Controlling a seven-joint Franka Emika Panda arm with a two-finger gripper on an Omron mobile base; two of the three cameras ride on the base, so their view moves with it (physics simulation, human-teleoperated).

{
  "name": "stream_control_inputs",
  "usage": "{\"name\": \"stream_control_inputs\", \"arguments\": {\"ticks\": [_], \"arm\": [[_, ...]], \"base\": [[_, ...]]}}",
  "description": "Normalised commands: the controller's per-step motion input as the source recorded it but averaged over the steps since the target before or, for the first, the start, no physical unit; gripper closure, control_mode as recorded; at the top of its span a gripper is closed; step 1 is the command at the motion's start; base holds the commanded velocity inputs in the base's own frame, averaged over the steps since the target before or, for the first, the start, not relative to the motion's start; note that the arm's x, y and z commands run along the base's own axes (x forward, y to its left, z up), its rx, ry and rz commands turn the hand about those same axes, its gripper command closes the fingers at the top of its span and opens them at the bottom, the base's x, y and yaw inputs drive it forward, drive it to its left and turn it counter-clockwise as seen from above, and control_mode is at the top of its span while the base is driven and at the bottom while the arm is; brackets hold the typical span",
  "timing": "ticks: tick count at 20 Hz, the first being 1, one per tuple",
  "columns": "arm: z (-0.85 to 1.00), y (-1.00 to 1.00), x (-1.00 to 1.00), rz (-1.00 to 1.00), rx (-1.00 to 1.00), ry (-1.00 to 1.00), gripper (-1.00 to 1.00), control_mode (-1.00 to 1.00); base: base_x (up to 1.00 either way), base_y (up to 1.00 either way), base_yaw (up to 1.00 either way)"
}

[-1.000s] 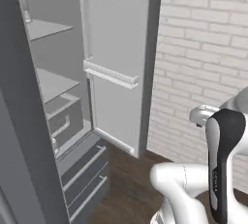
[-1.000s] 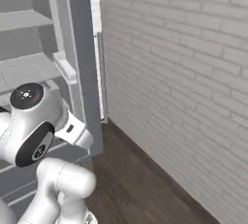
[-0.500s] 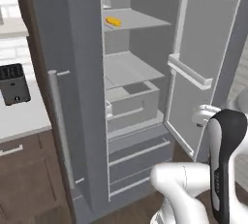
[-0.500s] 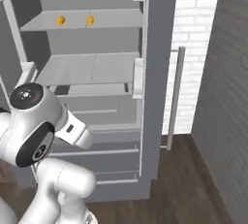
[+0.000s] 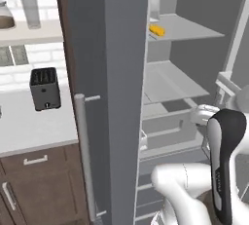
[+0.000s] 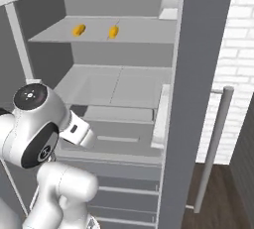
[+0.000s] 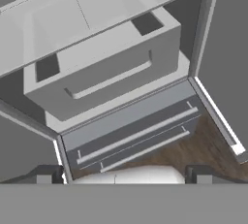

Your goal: Place one corn and one fish in each tupperware on the nearby counter, to pack two identical lunches.

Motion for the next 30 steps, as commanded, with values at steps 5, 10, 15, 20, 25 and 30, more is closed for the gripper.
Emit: {"name": "stream_control_inputs", "arguments": {"ticks": [5,10,15,20,25,30], "arm": [[0.0,0.0,0.0,0.0,0.0,0.0,-1.0,1.0],[0.0,0.0,0.0,0.0,0.0,0.0,-1.0,1.0],[0.0,0.0,0.0,0.0,0.0,0.0,-1.0,1.0],[0.91,0.57,0.72,0.0,-0.07,-0.14,-1.0,-1.0],[1.0,0.24,0.09,0.0,-0.13,-0.3,-1.0,-1.0],[1.0,-0.07,-0.03,0.12,-0.08,-0.4,-1.0,-1.0]], "base": [[0.66,-0.68,0.11],[0.71,-0.22,0.03],[0.99,0.49,0.0],[0.0,0.0,0.0],[0.0,0.0,0.0],[0.0,0.0,0.0]]}}
